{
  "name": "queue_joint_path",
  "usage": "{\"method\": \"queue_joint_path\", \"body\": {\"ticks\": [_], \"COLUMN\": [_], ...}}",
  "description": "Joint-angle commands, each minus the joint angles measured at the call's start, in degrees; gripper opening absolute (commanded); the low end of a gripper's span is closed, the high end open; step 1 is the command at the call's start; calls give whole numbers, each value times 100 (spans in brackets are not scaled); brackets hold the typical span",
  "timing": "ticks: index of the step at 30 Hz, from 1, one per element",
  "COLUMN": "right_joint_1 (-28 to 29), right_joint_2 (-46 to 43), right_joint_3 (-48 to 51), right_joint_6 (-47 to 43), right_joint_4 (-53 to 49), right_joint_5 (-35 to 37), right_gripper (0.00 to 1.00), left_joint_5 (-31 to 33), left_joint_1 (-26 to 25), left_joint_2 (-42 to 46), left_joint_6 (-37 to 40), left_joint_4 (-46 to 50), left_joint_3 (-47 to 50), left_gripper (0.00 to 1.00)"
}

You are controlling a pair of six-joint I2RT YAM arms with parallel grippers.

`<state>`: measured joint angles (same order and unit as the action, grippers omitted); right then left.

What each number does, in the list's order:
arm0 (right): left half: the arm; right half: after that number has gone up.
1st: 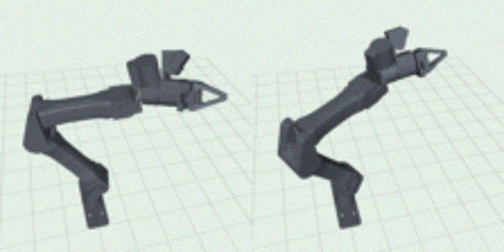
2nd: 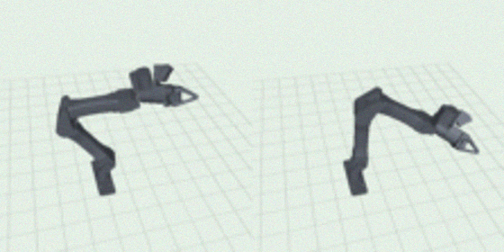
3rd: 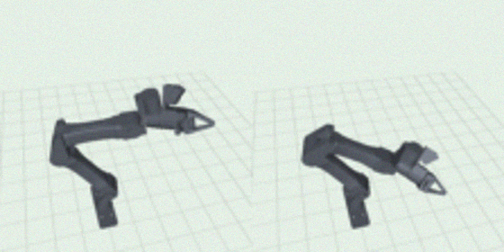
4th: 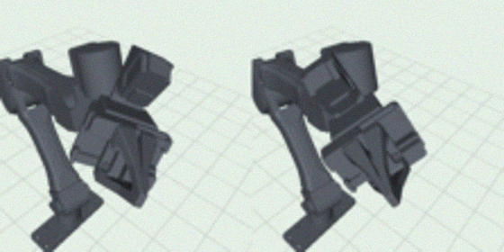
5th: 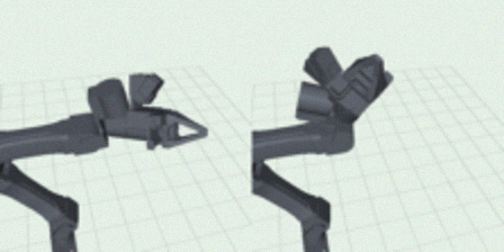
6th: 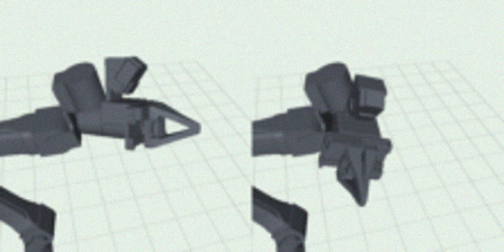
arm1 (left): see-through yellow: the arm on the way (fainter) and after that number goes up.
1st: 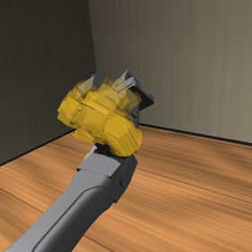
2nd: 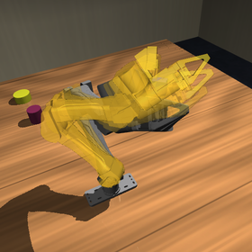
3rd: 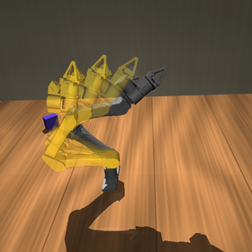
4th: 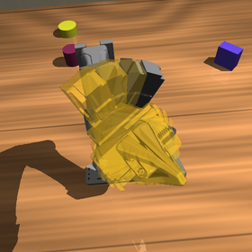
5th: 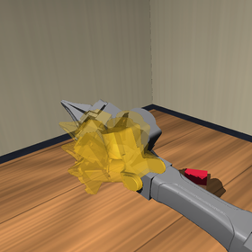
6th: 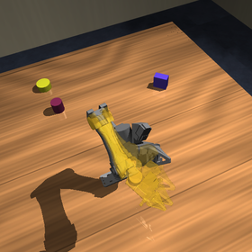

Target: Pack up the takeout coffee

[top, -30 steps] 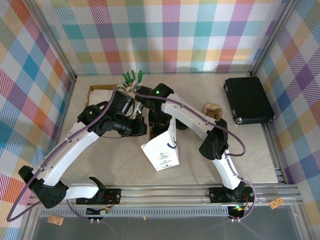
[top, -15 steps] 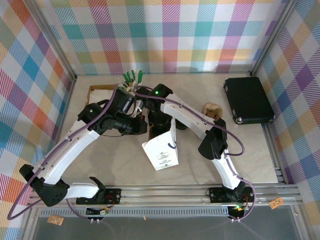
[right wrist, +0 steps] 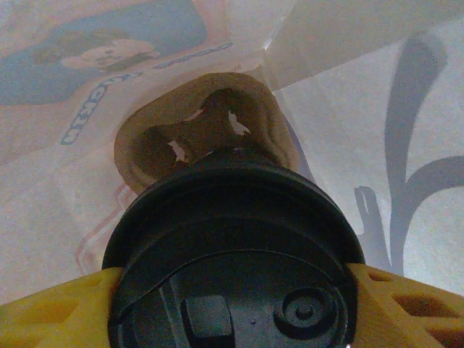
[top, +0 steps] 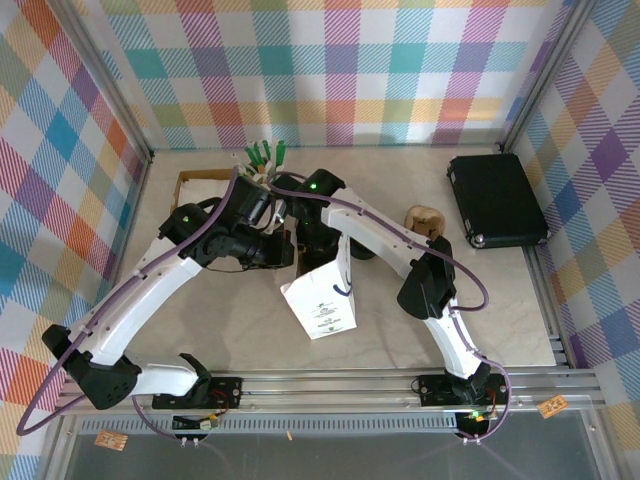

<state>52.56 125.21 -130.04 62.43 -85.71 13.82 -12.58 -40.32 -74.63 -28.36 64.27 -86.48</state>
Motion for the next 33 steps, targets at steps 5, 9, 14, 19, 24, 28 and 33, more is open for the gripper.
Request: {"method": "queue_joint_path", "body": {"ticks": [5,9,14,19,24,28,33], "right_joint_1": [167,168,170,167,167,167,172], "right_joint_2": [-59,-150,-93,-84,-139,-138,-47], "right_joint_3": [-162,-169,-407,-658,-701,-751,-1023], "right_joint_6": [147,109,-47,-60,-145,-232,-420], "right_joint_4": [-59,-23,-100,-409,-577,-651,-741], "right_joint_5": [-101,-203,-450,-553,-660,-738,-838], "right_gripper": [56,65,73,80,89,90,90], "left_joint_5": [-21,22,61,71,80,204,126], "left_joint_1": [-161,-163,-163,-162,-169,-124,86], "left_joint_2": [-226,-260,-298,-299,-333,-288,-221], "left_joint_6": [164,159,156,154,150,90,-50], "left_joint_4": [-442,-442,-428,-436,-398,-336,-349], "left_joint_3": [-297,-344,-371,-395,-440,-382,-194], "left_gripper": [0,0,0,0,0,0,0]}}
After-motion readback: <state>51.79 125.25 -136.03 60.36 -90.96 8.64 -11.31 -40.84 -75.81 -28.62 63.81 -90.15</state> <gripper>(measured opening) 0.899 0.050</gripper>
